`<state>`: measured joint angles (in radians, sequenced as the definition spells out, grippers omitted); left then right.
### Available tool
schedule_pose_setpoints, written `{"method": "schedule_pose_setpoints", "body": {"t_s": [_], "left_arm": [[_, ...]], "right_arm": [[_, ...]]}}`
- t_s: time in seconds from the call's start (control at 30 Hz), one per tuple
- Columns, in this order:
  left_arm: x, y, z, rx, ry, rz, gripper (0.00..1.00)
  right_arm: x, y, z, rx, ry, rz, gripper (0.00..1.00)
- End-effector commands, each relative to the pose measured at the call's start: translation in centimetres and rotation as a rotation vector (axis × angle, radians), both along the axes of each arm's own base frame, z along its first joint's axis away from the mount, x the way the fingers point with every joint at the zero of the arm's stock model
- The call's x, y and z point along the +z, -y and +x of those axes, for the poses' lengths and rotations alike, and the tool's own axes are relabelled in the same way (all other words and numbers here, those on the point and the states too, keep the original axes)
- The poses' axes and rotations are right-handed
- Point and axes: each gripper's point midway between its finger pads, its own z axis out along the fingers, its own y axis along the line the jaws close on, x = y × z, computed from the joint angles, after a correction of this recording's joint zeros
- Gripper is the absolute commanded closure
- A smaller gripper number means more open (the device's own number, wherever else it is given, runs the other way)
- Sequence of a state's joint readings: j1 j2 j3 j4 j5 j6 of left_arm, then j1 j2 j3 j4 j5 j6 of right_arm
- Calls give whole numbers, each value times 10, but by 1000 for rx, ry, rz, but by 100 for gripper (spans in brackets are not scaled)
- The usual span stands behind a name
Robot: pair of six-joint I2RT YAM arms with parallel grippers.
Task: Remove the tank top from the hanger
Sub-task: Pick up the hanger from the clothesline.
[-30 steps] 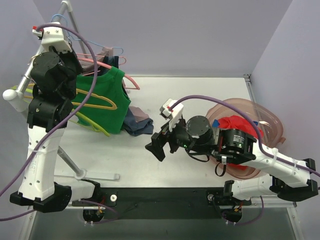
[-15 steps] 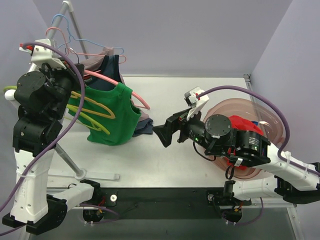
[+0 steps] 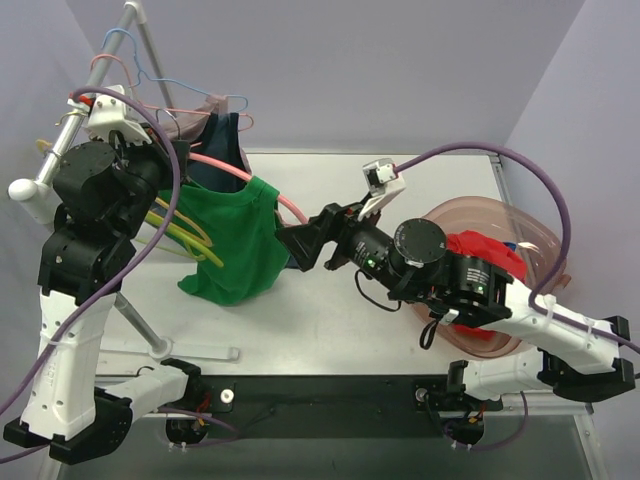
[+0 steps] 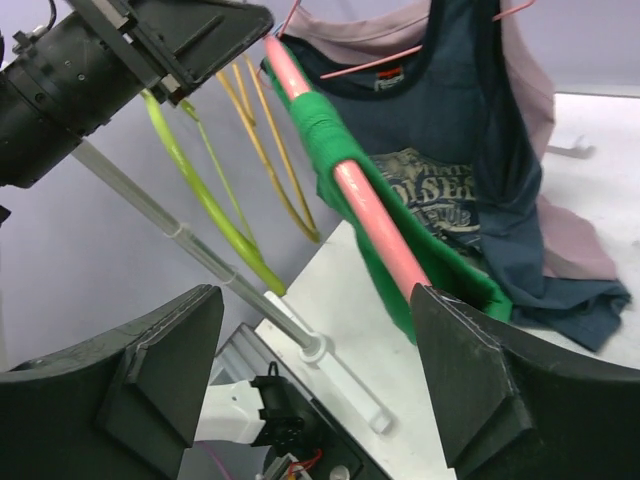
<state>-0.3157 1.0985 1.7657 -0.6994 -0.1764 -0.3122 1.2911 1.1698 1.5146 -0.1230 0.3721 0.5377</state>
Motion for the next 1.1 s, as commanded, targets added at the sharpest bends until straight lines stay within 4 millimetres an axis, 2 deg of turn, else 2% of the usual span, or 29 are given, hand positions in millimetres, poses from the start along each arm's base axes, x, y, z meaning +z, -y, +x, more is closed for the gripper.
{"method": "schedule_pose_setpoints", "body": {"t_s": [0.0,0.1,0.17,0.27,0.5,0.6,0.83,1.07], "left_arm": [[33,3,-4,8,98,-68,100],[29,6,-5,14,91,-72,100],[29,9,-5,13,93,-78,100],[27,14,-6,13,85,-77,100],[22,31,-3,9,60,-86,100],[21,34,-2,26,55,-81,100],[29,32,-6,50,86,-94,100],[30,31,-3,78,94,-98,100]], "right_arm": [[41,-22,-9,72,8,153,25],[36,-35,-8,86,24,112,26],[32,-37,2,33,35,75,26],[28,-33,16,-46,71,17,26],[31,-20,39,-194,124,-39,36],[27,-15,46,-241,144,-90,37],[18,0,55,-327,142,-144,38],[9,-1,55,-331,119,-148,39]]}}
